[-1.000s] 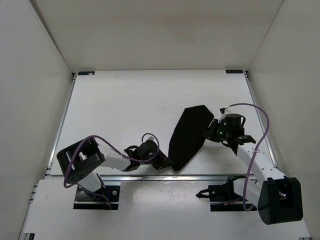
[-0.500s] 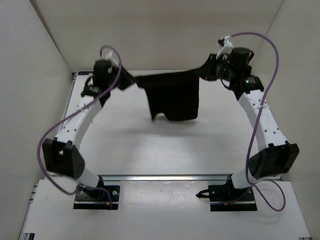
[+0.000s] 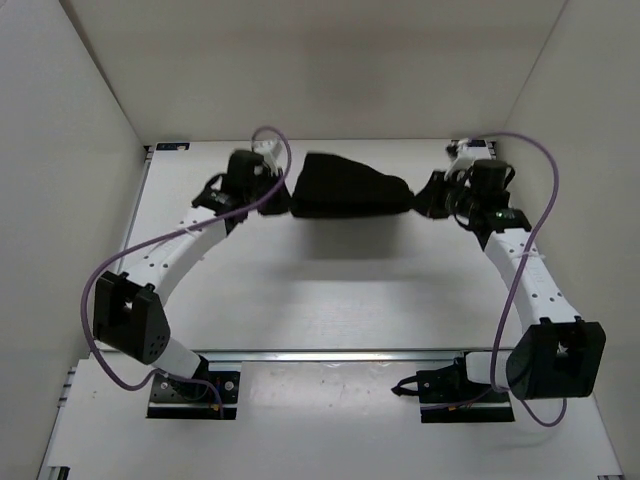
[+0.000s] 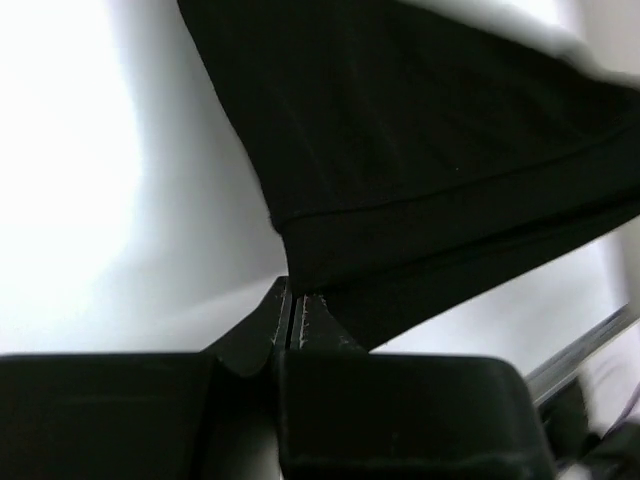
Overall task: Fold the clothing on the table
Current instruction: Flatten the skirt out
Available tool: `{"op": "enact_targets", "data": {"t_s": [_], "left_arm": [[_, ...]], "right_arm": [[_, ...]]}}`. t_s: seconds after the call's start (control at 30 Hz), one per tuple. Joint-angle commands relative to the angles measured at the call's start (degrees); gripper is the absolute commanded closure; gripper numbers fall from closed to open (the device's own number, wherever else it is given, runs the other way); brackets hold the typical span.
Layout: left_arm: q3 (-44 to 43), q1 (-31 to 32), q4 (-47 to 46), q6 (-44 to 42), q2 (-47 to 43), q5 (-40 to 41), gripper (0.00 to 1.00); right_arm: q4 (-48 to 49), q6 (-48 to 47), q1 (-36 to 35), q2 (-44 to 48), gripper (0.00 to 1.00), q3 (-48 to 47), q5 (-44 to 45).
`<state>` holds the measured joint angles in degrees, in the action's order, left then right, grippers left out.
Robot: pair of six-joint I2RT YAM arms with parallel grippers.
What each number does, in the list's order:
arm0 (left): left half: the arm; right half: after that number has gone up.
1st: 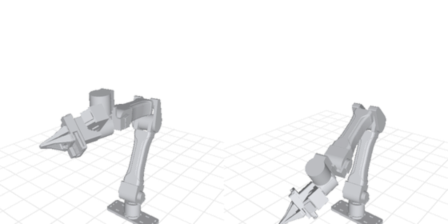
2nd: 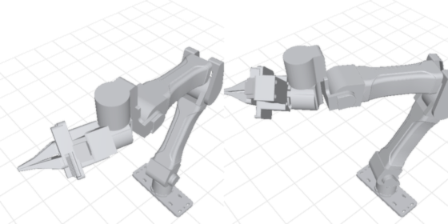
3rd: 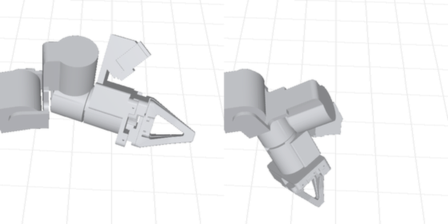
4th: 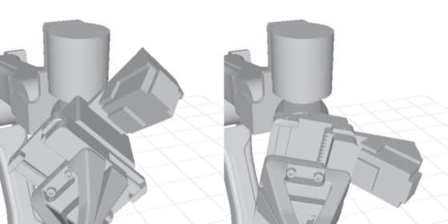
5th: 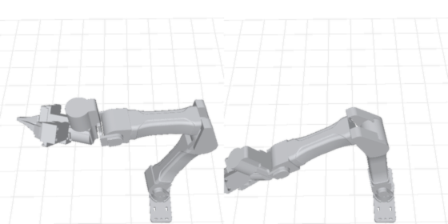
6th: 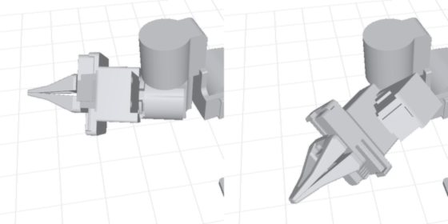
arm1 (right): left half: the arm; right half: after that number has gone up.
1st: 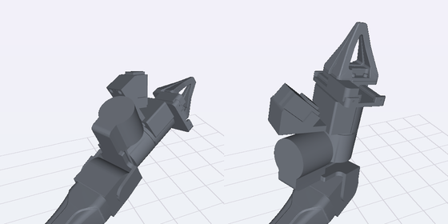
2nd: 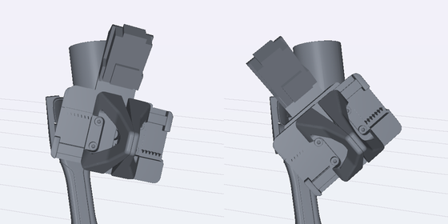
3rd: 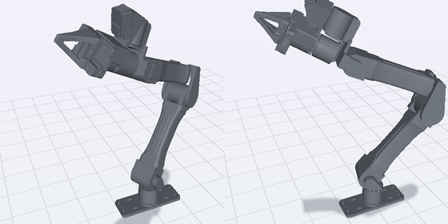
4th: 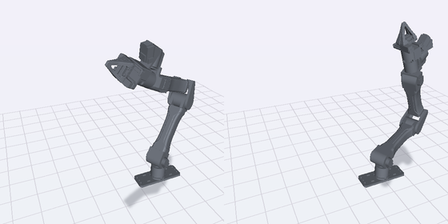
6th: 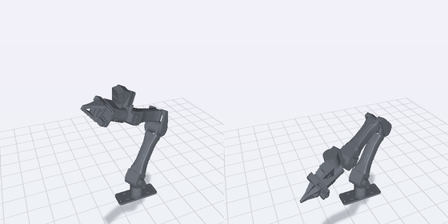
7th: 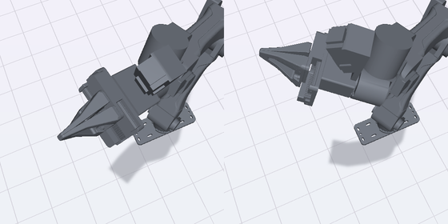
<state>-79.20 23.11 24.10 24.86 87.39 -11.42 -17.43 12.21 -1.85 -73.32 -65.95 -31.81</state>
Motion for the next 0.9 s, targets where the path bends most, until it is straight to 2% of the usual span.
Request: {"op": "enact_targets", "data": {"t_s": [0.0, 0.07, 0.17, 0.27, 0.4, 0.5, 0.57, 0.67, 0.7, 0.73, 0.77, 0.83, 0.87], "left_arm": [[11.48, 2.10, 4.54, -1.75, -8.53, 8.78, 1.00], [19.83, 3.24, 5.35, 0.44, -12.74, 8.79, 1.00], [26.19, 4.48, 7.54, 3.51, -19.34, 6.60, 1.00], [31.99, 5.36, 9.21, 5.89, -21.65, 2.99, 1.00], [34.29, 5.11, 6.41, 8.09, -20.87, -0.79, 1.00], [30.17, 2.48, 3.33, 5.92, -15.62, -2.46, 1.00], [20.80, 0.62, 3.93, 2.57, -9.72, -0.71, 1.00], [2.37, -2.98, 7.01, -2.62, 3.70, 0.69, 1.00], [-6.49, -4.12, 9.45, -4.28, 5.75, 1.74, 1.00], [-11.45, -5.70, 10.43, -4.73, 9.60, 3.49, 1.00], [-20.99, -7.19, 12.53, -4.82, 13.38, 4.47, 1.00], [-39.19, -9.30, 14.31, -4.39, 17.61, 4.48, 1.00], [-42.84, -10.27, 14.75, -4.21, 19.37, 4.39, 1.00]], "right_arm": [[-3.74, -2.80, -1.13, 6.59, 1.00, 8.37, 1.58], [-6.38, -0.53, -4.20, 10.45, 0.99, 15.30, 1.32], [-10.42, 2.37, -6.50, 15.99, 1.00, 21.55, 0.61], [-13.42, 4.57, -6.86, 18.91, 1.00, 25.07, -0.96], [-12.28, 5.81, -5.71, 19.45, 1.00, 27.63, -1.41], [-8.24, 5.90, -3.96, 13.84, 1.00, 23.09, -1.67], [-5.70, 4.85, -1.15, 7.86, 0.99, 17.20, -2.55], [-6.90, 1.51, -0.26, -5.74, 1.00, 0.69, -1.06], [-9.18, 0.55, -0.44, -8.04, 1.00, -7.88, 0.42], [-10.07, -0.68, 0.52, -12.16, 1.00, -16.66, 1.48], [-12.08, -0.78, 0.62, -15.50, 1.00, -21.19, 1.75], [-14.03, -0.87, 1.75, -19.99, 0.99, -37.42, 1.49], [-14.03, -0.78, 1.58, -21.33, 1.00, -43.15, 2.19]]}}
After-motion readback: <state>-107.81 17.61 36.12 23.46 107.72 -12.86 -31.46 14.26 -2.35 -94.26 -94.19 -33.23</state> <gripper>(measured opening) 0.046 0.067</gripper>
